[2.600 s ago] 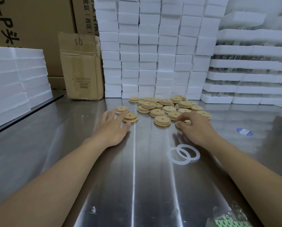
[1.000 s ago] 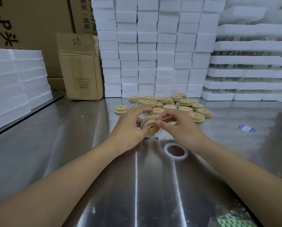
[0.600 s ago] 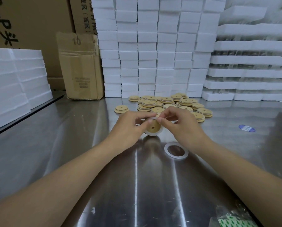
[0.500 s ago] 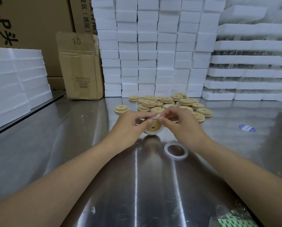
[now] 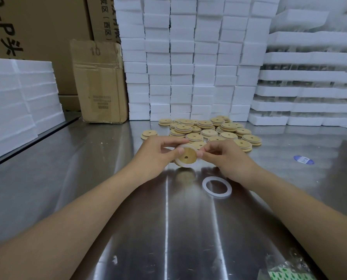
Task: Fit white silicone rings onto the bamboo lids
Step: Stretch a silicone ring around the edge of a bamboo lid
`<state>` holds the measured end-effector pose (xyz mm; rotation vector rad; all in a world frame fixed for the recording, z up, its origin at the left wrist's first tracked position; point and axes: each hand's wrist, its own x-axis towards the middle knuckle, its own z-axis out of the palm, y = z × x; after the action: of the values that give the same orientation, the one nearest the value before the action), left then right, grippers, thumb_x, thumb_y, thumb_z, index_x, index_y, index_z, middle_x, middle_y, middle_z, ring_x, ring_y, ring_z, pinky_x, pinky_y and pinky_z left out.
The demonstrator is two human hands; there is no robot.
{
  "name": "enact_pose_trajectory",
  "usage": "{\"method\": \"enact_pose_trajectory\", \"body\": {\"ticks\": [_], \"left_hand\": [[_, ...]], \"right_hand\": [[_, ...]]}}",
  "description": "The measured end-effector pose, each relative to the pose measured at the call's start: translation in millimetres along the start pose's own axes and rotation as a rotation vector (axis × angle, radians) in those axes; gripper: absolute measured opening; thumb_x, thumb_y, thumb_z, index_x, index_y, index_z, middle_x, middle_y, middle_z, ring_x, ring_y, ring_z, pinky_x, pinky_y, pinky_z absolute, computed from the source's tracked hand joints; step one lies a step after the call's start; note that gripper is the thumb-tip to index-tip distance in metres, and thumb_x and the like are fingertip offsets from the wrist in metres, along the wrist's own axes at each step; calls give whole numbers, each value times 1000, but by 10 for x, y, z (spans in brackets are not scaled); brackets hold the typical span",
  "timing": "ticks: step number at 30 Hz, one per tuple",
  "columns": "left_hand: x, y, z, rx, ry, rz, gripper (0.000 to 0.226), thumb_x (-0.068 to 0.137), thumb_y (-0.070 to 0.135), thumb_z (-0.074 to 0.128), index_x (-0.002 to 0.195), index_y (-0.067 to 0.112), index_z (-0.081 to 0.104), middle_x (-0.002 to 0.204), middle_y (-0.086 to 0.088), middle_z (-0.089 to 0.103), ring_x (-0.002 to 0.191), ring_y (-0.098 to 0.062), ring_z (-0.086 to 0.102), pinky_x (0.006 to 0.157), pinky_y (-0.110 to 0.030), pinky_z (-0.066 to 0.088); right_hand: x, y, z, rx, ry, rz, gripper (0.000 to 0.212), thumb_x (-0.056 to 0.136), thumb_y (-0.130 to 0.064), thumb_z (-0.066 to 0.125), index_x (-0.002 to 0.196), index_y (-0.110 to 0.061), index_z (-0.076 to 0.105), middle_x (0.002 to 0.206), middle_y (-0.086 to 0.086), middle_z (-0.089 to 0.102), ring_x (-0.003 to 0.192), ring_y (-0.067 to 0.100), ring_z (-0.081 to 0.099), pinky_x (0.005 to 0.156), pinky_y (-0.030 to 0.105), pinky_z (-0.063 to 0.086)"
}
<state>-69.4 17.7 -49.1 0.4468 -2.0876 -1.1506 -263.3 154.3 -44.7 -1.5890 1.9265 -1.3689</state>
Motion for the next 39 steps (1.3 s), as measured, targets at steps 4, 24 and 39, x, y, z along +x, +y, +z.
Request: {"method": "enact_pose_trajectory", "body": {"ticks": [4,24,39], "left_hand": [[-5,23,-32,-46,9,-39,30,96,10,78,120,29,79,114,2,82,107,-23,78,98,-52,63],[-76,81,76,132,47,56,32,86,34,88,106,38,63,94,20,81,98,0,73,76,-25,45],[-32,137,-138,-125,37,-129,11,76,14,94,81,18,85,91,-8,83,85,-15,81,75,-13,56]], "right_hand": [[7,22,24,-10,-18,-5,14,97,-15,76,95,-2,77,54,-22,61,50,-6,52,54,5,37],[-94,-204,114,-84,50,-221,18,93,-20,81,108,-28,76,96,-7,78,94,7,73,79,16,53],[-72,-242,23,-51,-41,-271,16,90,-7,82,98,-18,74,91,-6,77,85,6,72,75,11,48]]}}
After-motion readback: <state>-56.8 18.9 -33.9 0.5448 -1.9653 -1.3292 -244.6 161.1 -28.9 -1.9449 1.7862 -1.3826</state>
